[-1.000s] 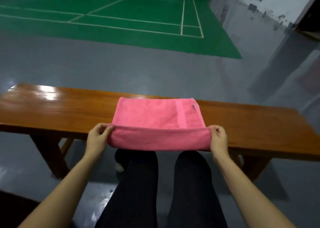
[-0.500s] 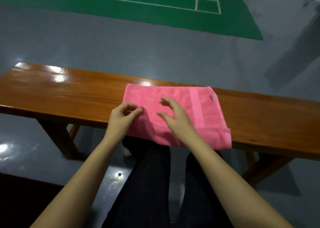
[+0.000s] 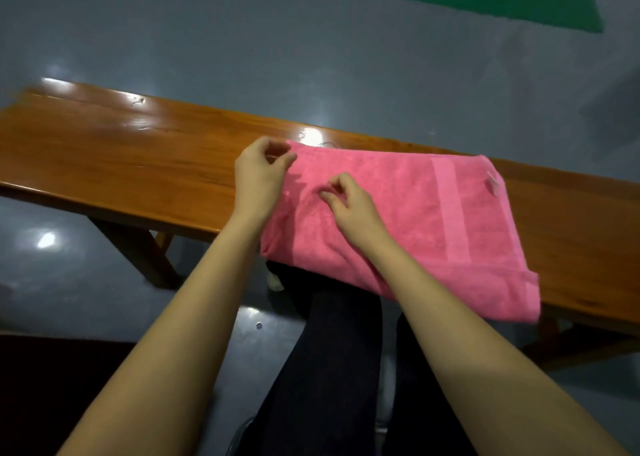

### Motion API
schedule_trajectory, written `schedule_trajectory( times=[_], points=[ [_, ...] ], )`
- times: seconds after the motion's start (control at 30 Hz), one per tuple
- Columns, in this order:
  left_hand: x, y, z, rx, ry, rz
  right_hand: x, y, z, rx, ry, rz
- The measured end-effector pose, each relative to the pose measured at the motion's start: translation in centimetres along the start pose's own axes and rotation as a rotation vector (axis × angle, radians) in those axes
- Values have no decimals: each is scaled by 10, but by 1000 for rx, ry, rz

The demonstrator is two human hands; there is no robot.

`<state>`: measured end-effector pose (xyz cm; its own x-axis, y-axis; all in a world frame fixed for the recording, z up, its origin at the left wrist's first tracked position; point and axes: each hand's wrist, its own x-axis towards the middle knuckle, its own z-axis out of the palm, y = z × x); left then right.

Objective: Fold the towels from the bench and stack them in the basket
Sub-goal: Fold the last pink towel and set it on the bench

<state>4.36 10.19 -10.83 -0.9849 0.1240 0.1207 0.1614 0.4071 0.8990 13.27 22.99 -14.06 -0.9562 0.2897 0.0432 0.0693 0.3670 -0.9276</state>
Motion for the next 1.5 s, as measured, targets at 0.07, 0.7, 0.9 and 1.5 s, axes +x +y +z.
schedule_trajectory(
  times=[0.07,0.7,0.9,1.5],
  points=[
    [18,-4,7,146,-3,14,2,4,0,-5,13,1],
    [18,18,10,-313,-63,-89,-20,-15,-24,156,150,-29],
    [-26,38,11,-171,-50,99,-54,-48,-58,170,165,-125],
    [-95,94,0,-81,-292,385,-69,-76,-82,30,143,-163]
  ],
)
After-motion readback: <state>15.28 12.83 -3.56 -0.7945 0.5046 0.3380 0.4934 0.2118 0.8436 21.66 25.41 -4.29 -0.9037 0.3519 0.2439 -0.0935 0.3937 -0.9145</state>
